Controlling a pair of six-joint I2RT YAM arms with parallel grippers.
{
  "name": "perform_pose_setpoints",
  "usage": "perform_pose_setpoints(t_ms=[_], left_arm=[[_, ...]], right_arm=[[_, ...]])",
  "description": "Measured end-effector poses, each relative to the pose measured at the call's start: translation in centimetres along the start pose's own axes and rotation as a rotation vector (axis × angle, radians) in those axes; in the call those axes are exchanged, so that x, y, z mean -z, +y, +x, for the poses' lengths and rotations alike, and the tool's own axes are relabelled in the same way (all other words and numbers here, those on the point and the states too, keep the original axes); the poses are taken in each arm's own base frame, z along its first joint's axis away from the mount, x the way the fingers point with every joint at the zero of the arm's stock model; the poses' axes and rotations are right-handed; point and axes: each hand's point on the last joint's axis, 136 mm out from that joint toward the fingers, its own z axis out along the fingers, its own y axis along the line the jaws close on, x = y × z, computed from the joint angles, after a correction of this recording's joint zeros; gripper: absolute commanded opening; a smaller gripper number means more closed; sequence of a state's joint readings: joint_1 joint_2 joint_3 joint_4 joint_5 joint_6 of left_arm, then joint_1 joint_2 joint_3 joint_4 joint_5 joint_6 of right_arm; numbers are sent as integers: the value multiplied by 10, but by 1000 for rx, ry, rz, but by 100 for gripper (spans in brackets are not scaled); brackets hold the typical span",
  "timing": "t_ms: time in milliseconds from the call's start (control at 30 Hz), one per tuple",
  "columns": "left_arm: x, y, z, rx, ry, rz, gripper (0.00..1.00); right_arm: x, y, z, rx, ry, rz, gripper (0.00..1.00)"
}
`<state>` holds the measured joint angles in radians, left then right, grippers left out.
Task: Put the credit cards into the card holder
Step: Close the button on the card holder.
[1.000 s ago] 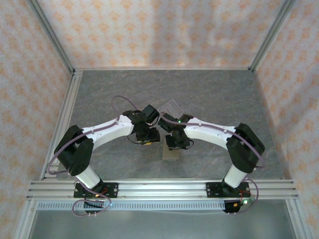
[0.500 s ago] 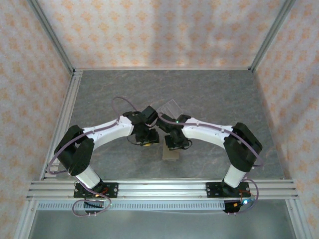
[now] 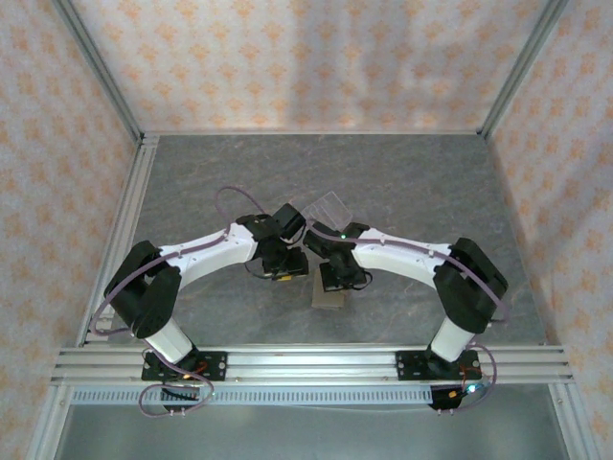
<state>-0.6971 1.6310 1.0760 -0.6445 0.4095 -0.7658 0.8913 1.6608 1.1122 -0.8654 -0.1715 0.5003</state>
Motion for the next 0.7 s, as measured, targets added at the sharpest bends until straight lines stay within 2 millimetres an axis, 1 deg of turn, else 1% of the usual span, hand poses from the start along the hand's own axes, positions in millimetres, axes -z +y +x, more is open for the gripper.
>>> perform_pose_setpoints(t_ms=[200,367,500,700], left_arm=[[-20,-11,13,-30,33,-7,40],[-30,-19,18,-36,43,-2,38],[-37,-27,16,-44,43,9,35],[-45,-28,17,-38,56,15,32]], right_arm=[[7,-7,7,-24,-7,-53,0],[7,-18,6,-97,8,-126,0],[7,-15,4,-125,15,-194,0],[3,-13,1,-153,27,-264,0]])
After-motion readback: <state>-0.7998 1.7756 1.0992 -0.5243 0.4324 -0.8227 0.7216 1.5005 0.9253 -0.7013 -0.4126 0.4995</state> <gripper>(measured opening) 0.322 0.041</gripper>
